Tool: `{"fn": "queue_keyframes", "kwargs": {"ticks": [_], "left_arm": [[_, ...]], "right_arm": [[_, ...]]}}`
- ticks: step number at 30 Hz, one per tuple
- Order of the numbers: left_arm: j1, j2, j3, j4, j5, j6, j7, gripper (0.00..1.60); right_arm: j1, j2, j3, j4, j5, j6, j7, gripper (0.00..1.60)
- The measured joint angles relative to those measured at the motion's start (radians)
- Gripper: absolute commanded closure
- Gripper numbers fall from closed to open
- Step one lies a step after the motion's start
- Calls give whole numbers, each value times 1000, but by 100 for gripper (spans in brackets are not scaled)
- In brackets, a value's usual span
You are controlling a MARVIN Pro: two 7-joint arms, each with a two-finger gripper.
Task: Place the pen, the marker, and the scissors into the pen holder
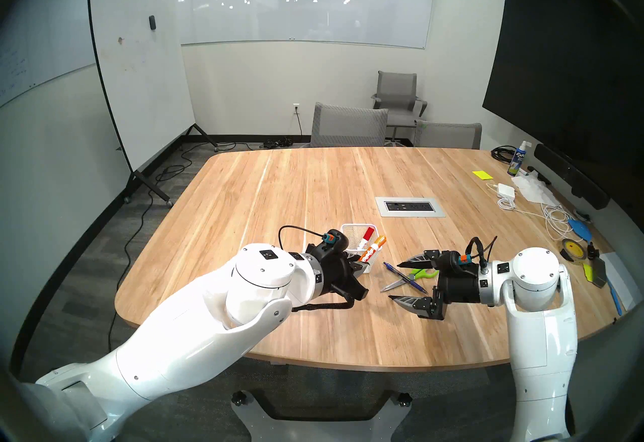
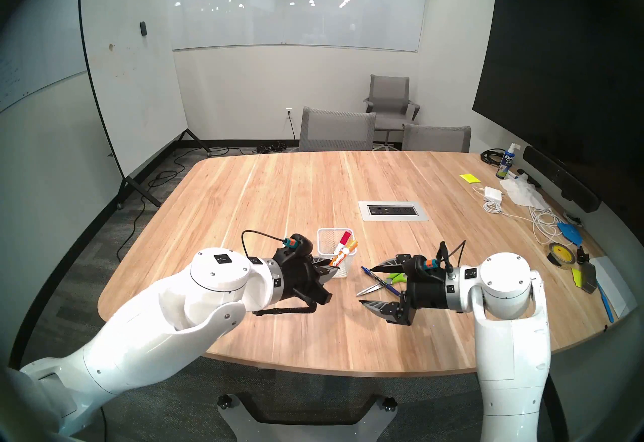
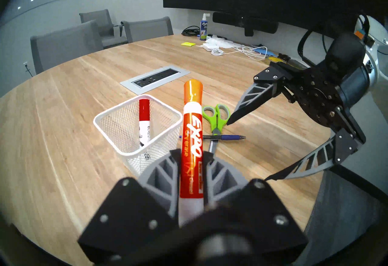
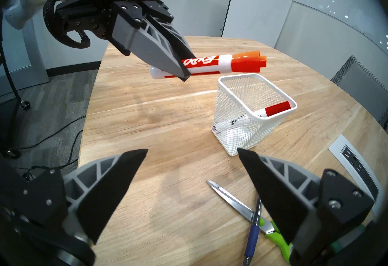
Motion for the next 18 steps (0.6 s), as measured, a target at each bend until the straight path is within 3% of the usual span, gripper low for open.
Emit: {"fn": "queue_keyframes", "kwargs": {"ticks": [7,18], "left_arm": [[2,31,3,7,14,-74,-75,160],[36,70,9,8,19,-121,-135,160]], "right_arm": [[0,0,0,0,0,0,0,0],[0,0,0,0,0,0,0,0]]}}
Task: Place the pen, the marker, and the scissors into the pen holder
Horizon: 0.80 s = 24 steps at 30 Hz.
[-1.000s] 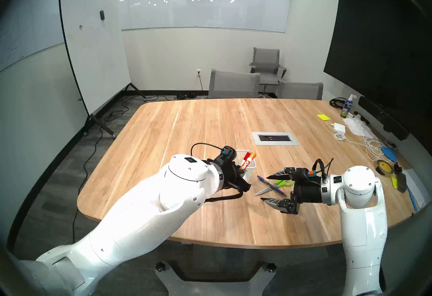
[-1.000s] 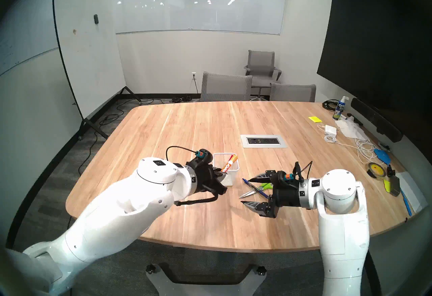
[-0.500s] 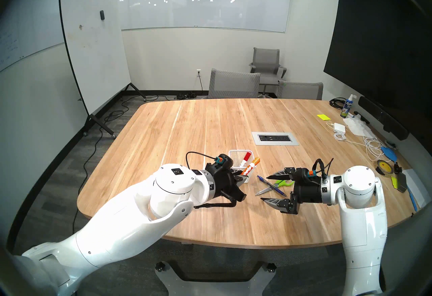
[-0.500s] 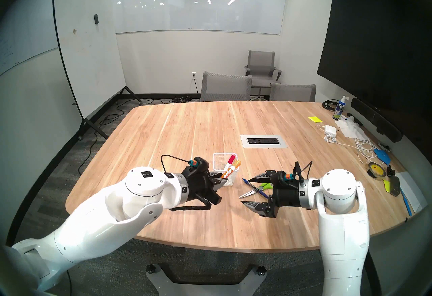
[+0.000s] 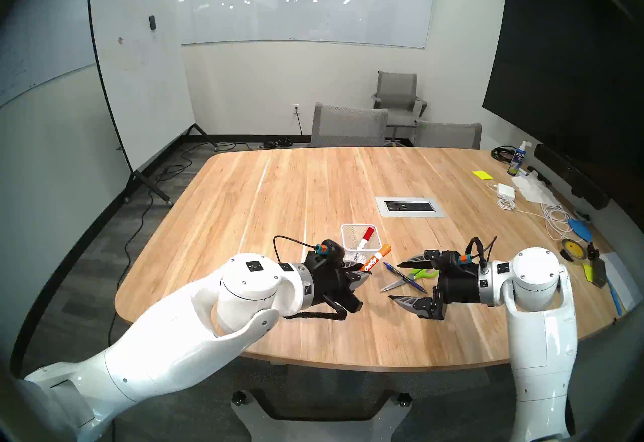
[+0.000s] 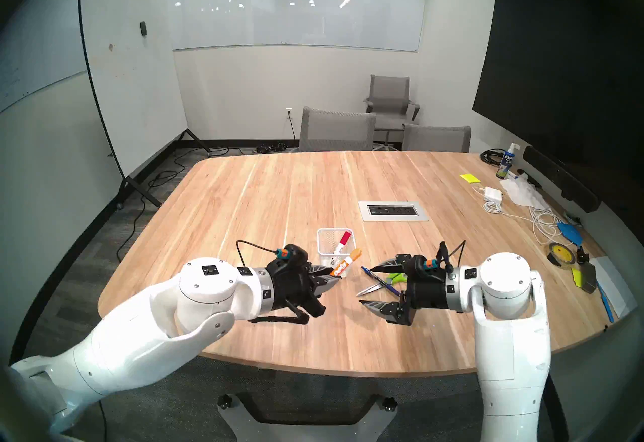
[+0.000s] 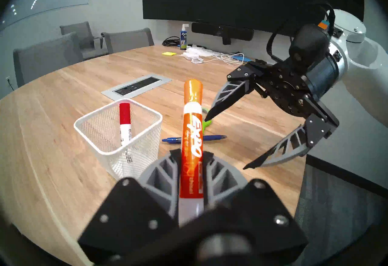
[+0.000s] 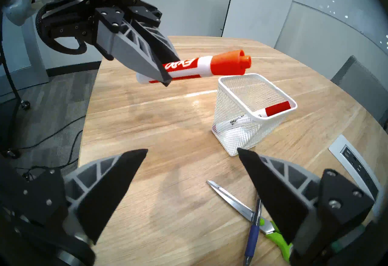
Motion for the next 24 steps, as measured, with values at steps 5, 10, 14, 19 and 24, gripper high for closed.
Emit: {"fn": "queue_keyframes", "kwargs": {"ticks": [5,10,14,19,24], "left_arm": [[13,11,0,2,0,-15,-13,160],[22,17,-1,2,0,-26,-20,160],[24,15,-1,0,1,-28,-21,160],[21,8,2,-2,3,-28,-24,160],[13,0,4,-2,5,-28,-31,160]], "right_arm": [[0,0,0,0,0,0,0,0],[0,0,0,0,0,0,0,0],[0,0,0,0,0,0,0,0],[0,0,0,0,0,0,0,0],[0,0,0,0,0,0,0,0]]}}
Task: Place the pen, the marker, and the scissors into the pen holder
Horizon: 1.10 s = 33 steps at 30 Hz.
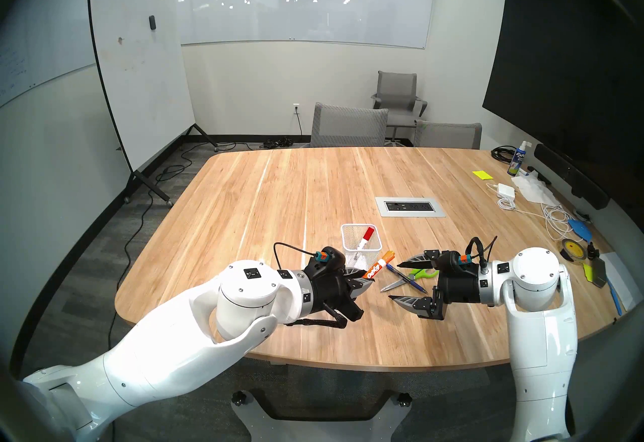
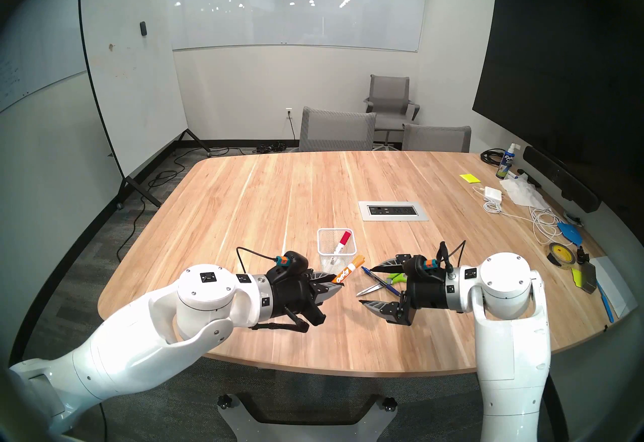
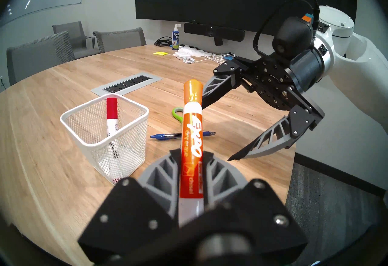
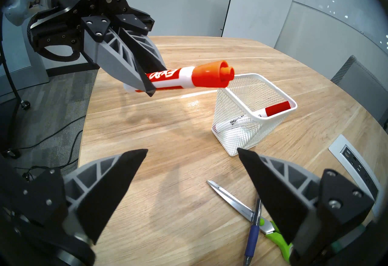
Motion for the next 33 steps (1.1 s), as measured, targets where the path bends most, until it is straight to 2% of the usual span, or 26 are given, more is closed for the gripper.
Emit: {"fn": "queue_keyframes", "kwargs": {"ticks": [33], "left_arm": [[-5,-10,0,-5,4,-2,-3,160]], "right_arm": [[-1,-5,-5,-5,-13,0,-9,0]]}}
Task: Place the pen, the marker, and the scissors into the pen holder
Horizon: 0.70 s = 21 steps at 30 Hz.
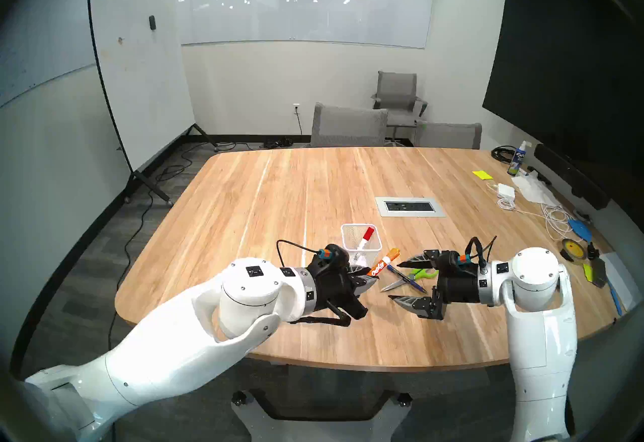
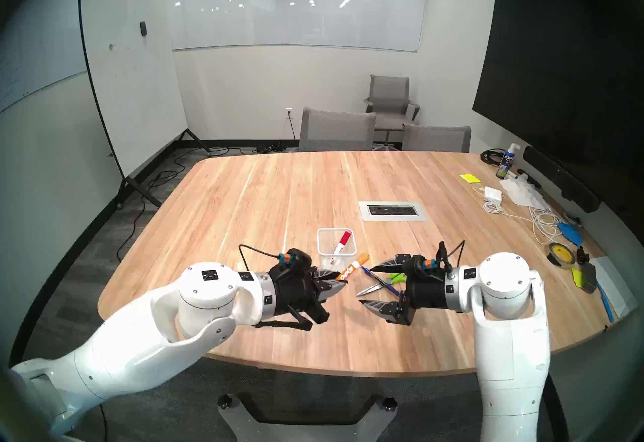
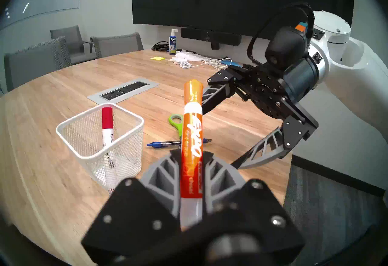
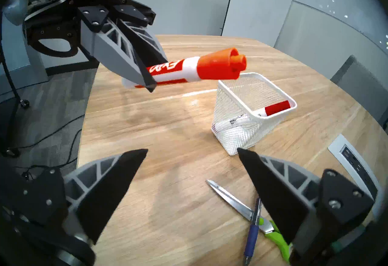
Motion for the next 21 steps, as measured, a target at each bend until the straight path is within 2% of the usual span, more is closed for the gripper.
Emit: {"fn": "queue_keyframes", "kwargs": {"ticks": [1,2,3,6,12,13,21], "left_arm": [[0,0,0,0,0,-1,0,160],[0,0,0,0,0,-1,-1,160],[1,0,0,0,0,-1,-1,160],[2,1,0,-1,0,-3,-2,160],[10,3,0,-2,0,-7,-2,160],[11,3,0,-2,0,-7,-2,160],[20,4,0,-2,0,-13,-3,160]], "right_arm": [[0,-1,-2,-1,-2,-1,-3,29],[-1,-3,-4,-3,-3,-1,-5,50],[-1,-3,-6,-4,-4,-2,-6,83],[-2,-8,-13,-8,-8,-3,-13,93],[-5,-16,-24,-19,-12,-6,-22,140],[-6,-17,-25,-20,-13,-6,-23,159],[-11,-25,-33,-27,-15,-7,-31,160]]}}
